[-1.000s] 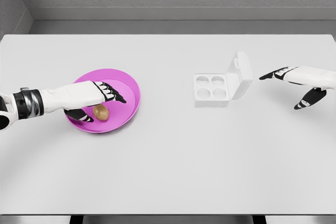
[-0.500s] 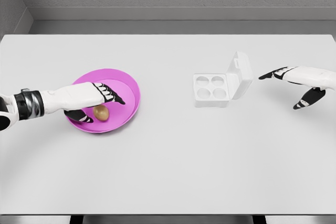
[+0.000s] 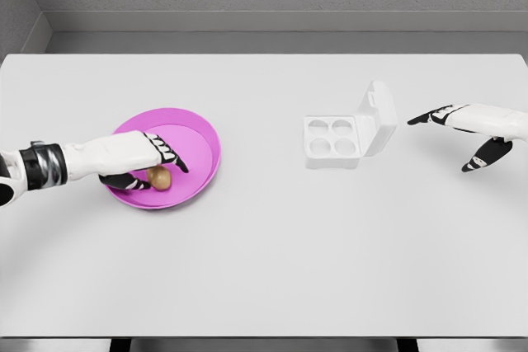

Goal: Pack egg into the box and close the box lid

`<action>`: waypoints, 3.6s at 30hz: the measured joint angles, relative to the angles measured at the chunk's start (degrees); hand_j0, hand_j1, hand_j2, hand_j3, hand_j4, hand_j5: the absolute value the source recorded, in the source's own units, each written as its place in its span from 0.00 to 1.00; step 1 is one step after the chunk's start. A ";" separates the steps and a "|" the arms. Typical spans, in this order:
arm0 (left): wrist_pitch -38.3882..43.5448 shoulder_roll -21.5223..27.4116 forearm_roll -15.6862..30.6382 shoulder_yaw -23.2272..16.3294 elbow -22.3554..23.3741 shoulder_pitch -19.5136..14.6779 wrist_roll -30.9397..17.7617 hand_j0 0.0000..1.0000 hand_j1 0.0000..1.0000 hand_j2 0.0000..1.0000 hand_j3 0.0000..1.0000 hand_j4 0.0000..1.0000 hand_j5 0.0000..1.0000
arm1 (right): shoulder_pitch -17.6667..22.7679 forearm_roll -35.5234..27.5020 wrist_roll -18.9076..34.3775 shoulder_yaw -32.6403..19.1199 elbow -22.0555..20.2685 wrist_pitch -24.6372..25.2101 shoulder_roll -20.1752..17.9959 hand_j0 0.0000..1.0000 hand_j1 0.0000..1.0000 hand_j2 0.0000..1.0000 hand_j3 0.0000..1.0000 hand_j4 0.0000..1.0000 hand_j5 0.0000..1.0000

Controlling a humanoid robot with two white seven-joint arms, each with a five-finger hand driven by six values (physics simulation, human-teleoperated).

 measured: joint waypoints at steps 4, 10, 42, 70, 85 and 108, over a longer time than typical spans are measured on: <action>0.00 0.08 -0.67 0.00 0.00 0.18 0.00 0.72 0.72 0.72 0.72 0.72 0.72 | 0.00 0.00 0.00 0.00 0.00 0.00 0.00 1.00 1.00 1.00 1.00 1.00 1.00; 0.00 0.15 -1.16 0.00 0.00 0.18 0.00 0.71 0.71 0.71 0.71 0.71 0.71 | 0.00 0.00 0.00 0.00 0.00 0.00 0.00 1.00 1.00 1.00 1.00 1.00 1.00; -0.02 0.18 -0.64 -1.20 -0.22 0.53 0.03 0.41 0.41 0.41 0.41 0.41 0.41 | -0.09 0.00 0.00 0.00 -0.15 -0.02 -0.06 1.00 1.00 1.00 1.00 1.00 1.00; 0.03 -7.70 0.44 -2.01 -1.89 -7.29 0.00 0.40 0.40 0.40 0.40 0.40 0.40 | -0.26 0.00 0.00 0.00 -0.09 -0.01 -0.02 1.00 1.00 1.00 1.00 1.00 1.00; -0.02 -15.69 -0.83 -5.66 -0.18 -11.69 0.00 0.40 0.40 0.40 0.40 0.40 0.40 | -0.26 0.03 0.00 -0.15 0.15 0.00 -0.09 1.00 1.00 1.00 1.00 1.00 1.00; -0.02 -29.63 -2.51 -8.78 11.04 -19.42 -0.01 0.41 0.41 0.41 0.41 0.41 0.41 | -0.26 0.07 0.00 -0.10 0.00 0.00 -0.09 1.00 1.00 1.00 1.00 1.00 1.00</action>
